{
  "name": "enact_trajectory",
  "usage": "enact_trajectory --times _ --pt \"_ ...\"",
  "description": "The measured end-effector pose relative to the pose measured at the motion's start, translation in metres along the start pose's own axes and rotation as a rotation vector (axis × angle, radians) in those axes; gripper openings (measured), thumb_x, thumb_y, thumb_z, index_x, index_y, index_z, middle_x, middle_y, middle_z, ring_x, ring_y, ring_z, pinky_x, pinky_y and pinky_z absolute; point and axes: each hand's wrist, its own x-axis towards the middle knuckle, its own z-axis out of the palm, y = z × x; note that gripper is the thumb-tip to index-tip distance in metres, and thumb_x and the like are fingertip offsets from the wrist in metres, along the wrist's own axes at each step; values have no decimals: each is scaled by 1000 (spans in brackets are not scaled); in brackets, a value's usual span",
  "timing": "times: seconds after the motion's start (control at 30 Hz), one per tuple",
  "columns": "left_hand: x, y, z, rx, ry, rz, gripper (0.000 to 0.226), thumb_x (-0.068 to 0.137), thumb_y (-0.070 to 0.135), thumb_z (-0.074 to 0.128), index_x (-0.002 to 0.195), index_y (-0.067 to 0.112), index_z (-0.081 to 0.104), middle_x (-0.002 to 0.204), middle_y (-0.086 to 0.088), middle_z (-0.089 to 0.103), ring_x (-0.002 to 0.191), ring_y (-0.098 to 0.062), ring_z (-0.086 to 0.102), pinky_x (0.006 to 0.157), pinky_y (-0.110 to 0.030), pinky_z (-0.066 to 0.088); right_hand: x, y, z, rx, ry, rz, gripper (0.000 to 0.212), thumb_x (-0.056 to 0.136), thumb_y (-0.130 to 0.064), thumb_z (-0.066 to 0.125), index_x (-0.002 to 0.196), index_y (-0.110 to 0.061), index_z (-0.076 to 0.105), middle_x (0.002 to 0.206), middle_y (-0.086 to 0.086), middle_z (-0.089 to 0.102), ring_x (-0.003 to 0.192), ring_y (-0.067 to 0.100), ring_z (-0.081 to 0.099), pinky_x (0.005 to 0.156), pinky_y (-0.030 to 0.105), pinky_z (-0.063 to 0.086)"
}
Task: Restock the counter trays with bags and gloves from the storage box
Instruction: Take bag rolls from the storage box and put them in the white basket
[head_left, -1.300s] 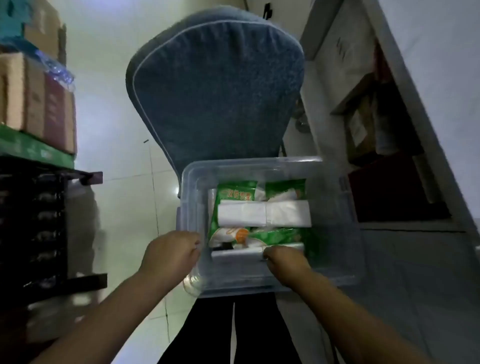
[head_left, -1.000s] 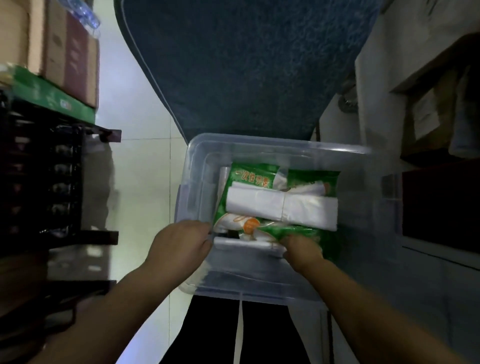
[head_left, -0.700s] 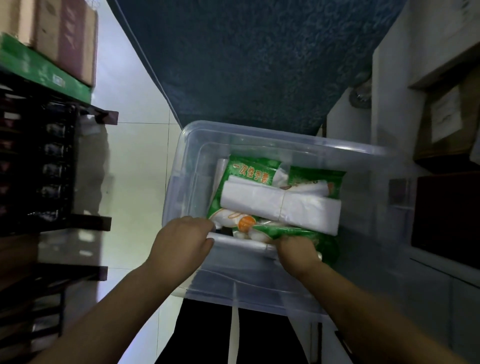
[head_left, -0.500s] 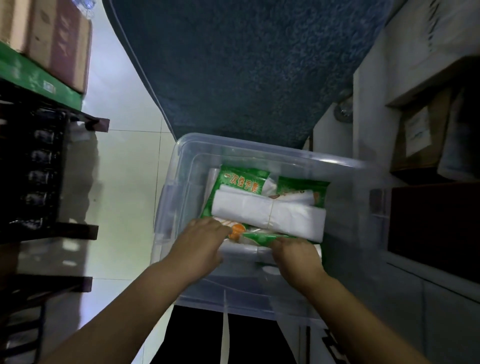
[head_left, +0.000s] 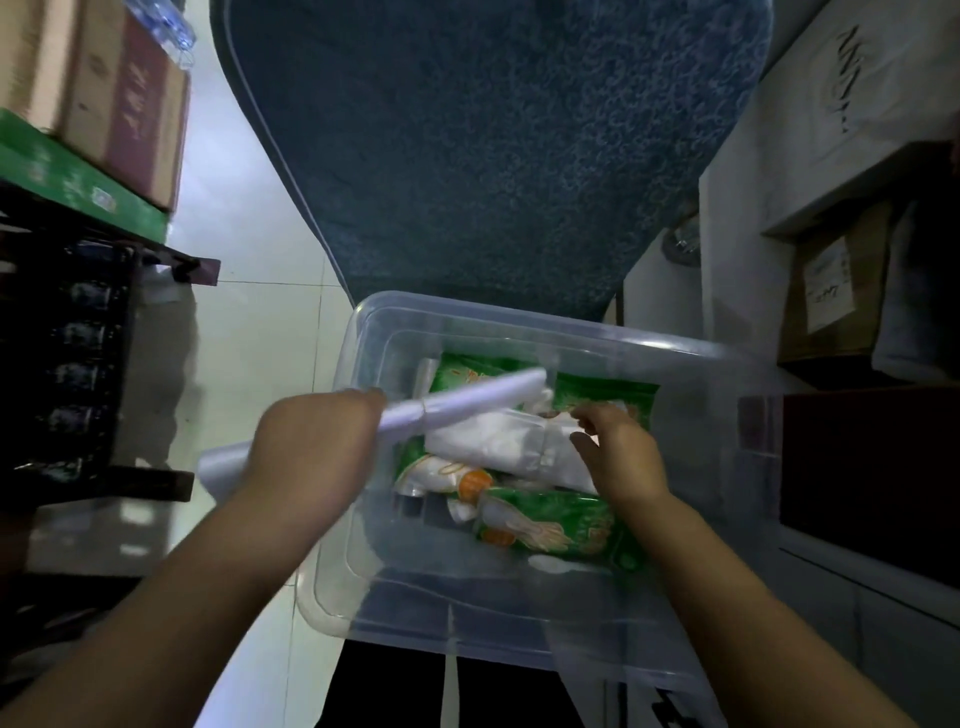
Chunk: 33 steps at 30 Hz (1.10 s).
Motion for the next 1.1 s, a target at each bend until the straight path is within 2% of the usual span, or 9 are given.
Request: enact_trajectory --times 0.13,0.3,0.47,0.57,0.67,0.77,0.87,1.0,1.1 --pt "-5 -24 7 -173 77 -118 23 72 15 66 95 18 61 85 -5 69 77 -31 65 59 -25 32 21 -5 42 -265 -173 -84 50 83 -25 62 130 -13 47 131 13 53 121 30 47 97 37 37" --pt "-5 -24 17 -223 84 -155 15 79 18 60 93 19 53 72 2 51 70 -29 58 60 -27 33 15 -11 61 -473 -146 -64 54 80 -28 63 129 -12 46 127 15 50 118 33 42 93 42 35" --pt "-10 -24 17 -240 96 -135 11 90 28 47 91 17 48 73 -1 48 66 -25 44 61 -29 36 0 -15 49 -426 -143 -48 41 78 -32 63 114 -13 61 117 11 59 107 30 52 87 36 42" --pt "-23 -30 7 -304 121 -121 10 89 28 49 86 19 47 71 0 49 65 -24 45 60 -29 36 -25 -24 27 -378 -116 7 30 85 -34 57 108 -14 56 109 11 65 97 30 62 74 33 46" --pt "-37 -37 -7 -351 144 -121 11 89 29 51 84 21 45 71 -1 49 65 -24 45 60 -29 35 -60 -31 -2 -312 11 55 26 91 -34 49 109 -16 51 100 11 70 88 31 65 61 32 40" --pt "-48 -38 -28 -428 168 -112 11 88 30 53 85 19 50 74 -4 57 68 -27 53 60 -29 38 -102 -47 -39 -181 214 167 32 89 -36 55 111 -13 52 96 13 70 84 35 66 58 32 34" --pt "-61 -29 -56 -518 215 -53 11 85 27 57 81 18 52 73 -5 61 67 -27 55 60 -30 42 -144 -64 -81 51 429 308 26 85 -37 61 84 -16 47 81 14 67 75 36 63 55 31 32" --pt "-81 -1 -100 -548 312 104 14 86 25 54 76 16 51 78 -11 65 67 -31 55 57 -32 42 -201 -82 -133 277 654 414 31 85 -38 60 72 -19 39 63 -6 47 59 20 51 48 29 31" --pt "-93 30 -129 -640 326 224 15 87 29 56 74 21 52 68 -2 59 58 -22 49 49 -29 33 -248 -90 -165 442 827 464 26 85 -36 62 72 -21 45 68 -7 52 62 13 53 50 30 38"
